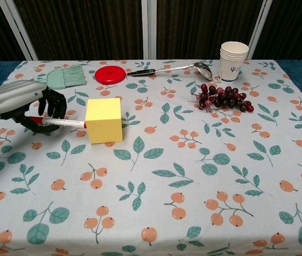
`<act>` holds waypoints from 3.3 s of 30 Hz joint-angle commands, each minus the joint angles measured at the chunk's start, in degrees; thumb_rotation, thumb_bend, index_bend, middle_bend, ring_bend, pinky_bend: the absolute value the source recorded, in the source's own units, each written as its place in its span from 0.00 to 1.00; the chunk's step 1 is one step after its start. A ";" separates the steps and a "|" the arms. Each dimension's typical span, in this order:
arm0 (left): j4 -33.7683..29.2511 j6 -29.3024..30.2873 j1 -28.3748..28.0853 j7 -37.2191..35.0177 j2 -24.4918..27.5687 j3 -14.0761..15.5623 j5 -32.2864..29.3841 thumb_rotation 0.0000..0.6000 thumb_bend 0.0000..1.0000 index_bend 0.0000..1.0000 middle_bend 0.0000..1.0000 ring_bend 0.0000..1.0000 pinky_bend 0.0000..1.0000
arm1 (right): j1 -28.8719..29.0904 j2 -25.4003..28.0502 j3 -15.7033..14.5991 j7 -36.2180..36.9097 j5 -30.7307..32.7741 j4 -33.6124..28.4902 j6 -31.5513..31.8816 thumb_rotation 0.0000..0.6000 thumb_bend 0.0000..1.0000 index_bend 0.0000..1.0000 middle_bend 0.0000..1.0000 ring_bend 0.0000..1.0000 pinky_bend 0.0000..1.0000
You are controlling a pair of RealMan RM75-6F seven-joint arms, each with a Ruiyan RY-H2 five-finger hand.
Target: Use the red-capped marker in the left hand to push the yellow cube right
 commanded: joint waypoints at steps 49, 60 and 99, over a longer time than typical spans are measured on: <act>-12.30 -18.69 -13.49 18.96 -5.46 -13.24 -14.58 1.00 0.49 0.69 0.70 0.53 0.57 | -1.06 0.19 0.24 1.59 1.65 1.55 -0.43 1.00 0.18 0.20 0.28 0.16 0.29; -12.84 -20.92 -18.57 20.97 -8.66 -16.41 -16.51 1.00 0.49 0.69 0.70 0.53 0.57 | -1.61 0.25 0.07 3.09 2.10 2.96 -0.52 1.00 0.18 0.20 0.28 0.16 0.29; -21.69 -10.97 -2.24 23.79 7.07 -6.41 -15.51 1.00 0.42 0.29 0.31 0.23 0.38 | -0.37 -0.35 0.35 3.41 0.11 2.84 -0.74 1.00 0.18 0.21 0.28 0.16 0.29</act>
